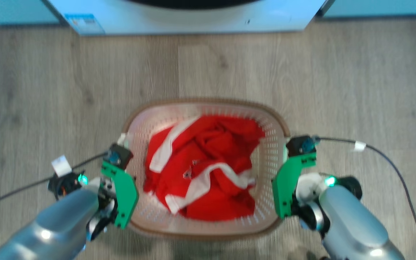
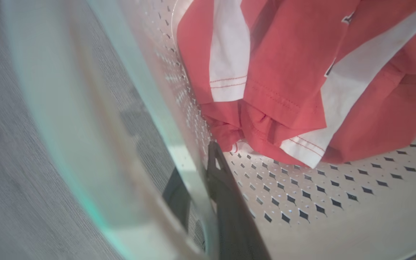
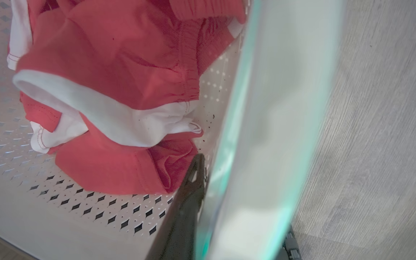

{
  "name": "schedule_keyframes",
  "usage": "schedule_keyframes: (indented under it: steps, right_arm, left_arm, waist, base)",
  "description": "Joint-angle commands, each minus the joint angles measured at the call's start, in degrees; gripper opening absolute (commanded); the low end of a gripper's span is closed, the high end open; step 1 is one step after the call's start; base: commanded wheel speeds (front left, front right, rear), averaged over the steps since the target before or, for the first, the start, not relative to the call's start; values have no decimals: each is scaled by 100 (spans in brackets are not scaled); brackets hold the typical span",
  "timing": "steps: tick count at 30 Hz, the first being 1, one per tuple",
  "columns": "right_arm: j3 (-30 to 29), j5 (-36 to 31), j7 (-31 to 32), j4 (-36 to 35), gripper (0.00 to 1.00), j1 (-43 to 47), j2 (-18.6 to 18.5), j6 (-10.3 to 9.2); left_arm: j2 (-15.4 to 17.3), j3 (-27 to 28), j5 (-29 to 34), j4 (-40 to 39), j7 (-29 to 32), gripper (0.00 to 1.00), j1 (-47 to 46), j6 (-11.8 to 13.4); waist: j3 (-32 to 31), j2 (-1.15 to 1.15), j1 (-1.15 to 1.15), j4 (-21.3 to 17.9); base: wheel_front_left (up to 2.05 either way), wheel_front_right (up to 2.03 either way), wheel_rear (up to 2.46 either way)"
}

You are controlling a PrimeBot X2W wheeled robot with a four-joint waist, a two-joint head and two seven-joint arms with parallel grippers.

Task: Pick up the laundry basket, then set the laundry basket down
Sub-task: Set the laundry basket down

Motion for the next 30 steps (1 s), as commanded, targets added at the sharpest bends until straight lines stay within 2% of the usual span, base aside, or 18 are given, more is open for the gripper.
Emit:
schedule_keyframes:
  steps: [1,14,22,30]
  right_arm:
    - [329,-1,-86,-300,0,-180,284,220]
    - [525,255,-1229,949,0,-1306,284,220]
    - [877,631,-1760,1670,0,-1838,284,220]
    - [1165,1008,-2283,2422,0,-2142,284,220]
  left_arm:
    - [-42,44,164,-136,-95,0,-180,-159]
    - [-807,45,319,1350,-542,0,-1041,-638]
    - [-1299,25,260,2282,-933,0,-1329,-757]
    - [-1662,1,190,2994,-1390,0,-1412,-785]
  waist:
    - [344,0,-1,68]
    - [1419,0,-1,229]
    - [1856,0,-1,321]
    - [2004,0,-1,353]
  base:
    - [0,0,0]
    - [0,0,0]
    - [0,0,0]
    - [0,0,0]
